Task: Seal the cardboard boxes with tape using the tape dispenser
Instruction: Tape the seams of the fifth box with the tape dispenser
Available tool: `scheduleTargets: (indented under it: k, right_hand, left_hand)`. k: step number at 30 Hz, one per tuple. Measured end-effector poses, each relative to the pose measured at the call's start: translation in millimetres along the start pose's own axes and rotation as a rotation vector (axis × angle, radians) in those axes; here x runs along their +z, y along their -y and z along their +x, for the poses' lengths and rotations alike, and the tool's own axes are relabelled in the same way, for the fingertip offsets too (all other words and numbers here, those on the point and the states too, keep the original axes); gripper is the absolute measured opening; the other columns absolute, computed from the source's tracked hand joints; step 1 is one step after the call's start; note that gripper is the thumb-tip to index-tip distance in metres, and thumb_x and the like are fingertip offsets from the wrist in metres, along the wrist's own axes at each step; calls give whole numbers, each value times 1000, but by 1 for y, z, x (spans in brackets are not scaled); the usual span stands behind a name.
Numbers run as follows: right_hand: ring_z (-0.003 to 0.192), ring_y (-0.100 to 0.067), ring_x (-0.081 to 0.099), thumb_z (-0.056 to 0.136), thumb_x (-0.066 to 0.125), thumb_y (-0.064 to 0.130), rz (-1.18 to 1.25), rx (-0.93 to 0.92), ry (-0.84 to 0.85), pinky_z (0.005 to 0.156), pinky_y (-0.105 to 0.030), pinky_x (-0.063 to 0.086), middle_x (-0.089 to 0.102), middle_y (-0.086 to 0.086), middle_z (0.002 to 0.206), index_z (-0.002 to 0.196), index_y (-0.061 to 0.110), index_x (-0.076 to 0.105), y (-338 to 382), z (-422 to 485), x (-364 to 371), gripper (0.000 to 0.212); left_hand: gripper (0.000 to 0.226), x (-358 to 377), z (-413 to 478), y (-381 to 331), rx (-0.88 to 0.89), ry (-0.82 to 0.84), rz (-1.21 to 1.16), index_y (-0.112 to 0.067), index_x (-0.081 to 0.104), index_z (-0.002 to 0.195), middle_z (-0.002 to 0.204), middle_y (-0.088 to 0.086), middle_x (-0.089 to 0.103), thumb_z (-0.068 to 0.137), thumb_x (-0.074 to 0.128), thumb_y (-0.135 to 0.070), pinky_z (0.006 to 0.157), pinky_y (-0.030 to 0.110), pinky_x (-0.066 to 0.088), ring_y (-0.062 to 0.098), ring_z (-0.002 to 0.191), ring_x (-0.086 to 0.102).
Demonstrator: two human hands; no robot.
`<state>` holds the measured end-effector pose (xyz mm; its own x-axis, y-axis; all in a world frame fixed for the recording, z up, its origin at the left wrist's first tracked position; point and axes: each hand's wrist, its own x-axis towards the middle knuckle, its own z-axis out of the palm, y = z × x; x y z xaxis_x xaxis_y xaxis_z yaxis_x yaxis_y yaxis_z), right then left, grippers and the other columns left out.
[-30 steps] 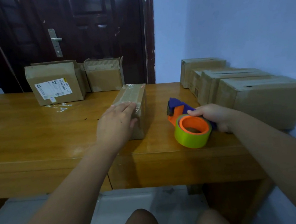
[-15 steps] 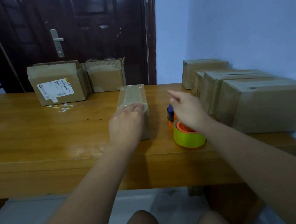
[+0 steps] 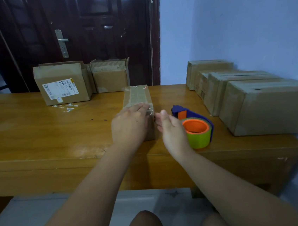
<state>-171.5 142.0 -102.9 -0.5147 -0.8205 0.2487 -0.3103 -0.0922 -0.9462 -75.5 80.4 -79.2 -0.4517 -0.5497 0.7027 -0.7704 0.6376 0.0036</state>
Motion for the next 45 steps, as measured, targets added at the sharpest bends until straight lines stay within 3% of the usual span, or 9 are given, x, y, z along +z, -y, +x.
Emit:
scheduleTargets:
  k: [8,11,14,19,23,27,33,39,45]
  right_hand:
    - [137,-13,37,98,38,0,-289,-228,88,112,-27,32,43,2,147,145,22,37,32,26,-8,52]
    - [136,-16,38,94,41,-5,-491,-295,179,112,-30,34,43,-1,147,145,21,38,28,32,-9,57]
    - [134,-13,41,94,42,-6,-533,-353,213,111,-27,34,47,0,144,144,21,39,20,35,-14,57]
    - [134,-12,42,92,38,-11,-505,-395,247,111,-24,34,49,-3,143,140,17,46,14,40,-20,56]
    - [133,-6,40,95,39,-7,-487,-447,218,104,-3,22,52,-1,140,130,14,57,10,43,-20,45]
    - [131,-3,41,96,40,-4,-447,-429,198,109,-12,25,54,2,137,126,16,61,10,47,-19,41]
    - [120,16,36,96,41,-5,-342,-392,253,102,-1,25,57,8,133,123,18,63,8,50,-25,42]
    - [119,18,36,97,43,-1,-310,-355,324,98,2,25,55,12,133,124,19,62,9,52,-29,39]
    - [121,18,33,97,46,2,-347,-389,342,101,1,24,48,23,127,127,20,59,8,51,-30,38]
  left_hand:
    - [31,-3,4,4,45,8,-55,-28,55,128,121,-6,63,99,43,-33,71,24,44,15,103,61]
    - [38,-12,12,15,65,132,-160,-28,49,133,126,-6,58,95,50,-33,82,20,38,11,110,54]
    - [39,-13,7,32,-80,125,-503,-28,53,129,137,-13,44,90,57,-32,105,27,32,3,125,38]
    - [35,9,-12,58,-469,29,-1154,-29,54,124,130,-12,54,101,37,-9,106,22,36,-5,118,46]
    - [37,29,-22,61,-306,78,-1079,-36,44,129,148,-11,35,103,32,-14,109,14,27,-5,133,29]
    - [36,45,-27,64,-180,39,-929,-43,35,133,148,-22,19,99,27,-35,117,43,16,7,143,15]
    - [42,46,-30,64,-135,67,-907,-51,29,133,140,-42,17,92,23,-55,112,33,16,5,143,14]
    - [37,47,-28,59,-78,-74,-803,-31,39,133,142,-16,35,97,29,-37,112,46,26,12,138,30]
    - [49,52,-20,62,-7,-150,-674,-15,49,126,131,-9,42,98,28,-49,108,13,18,14,131,33]
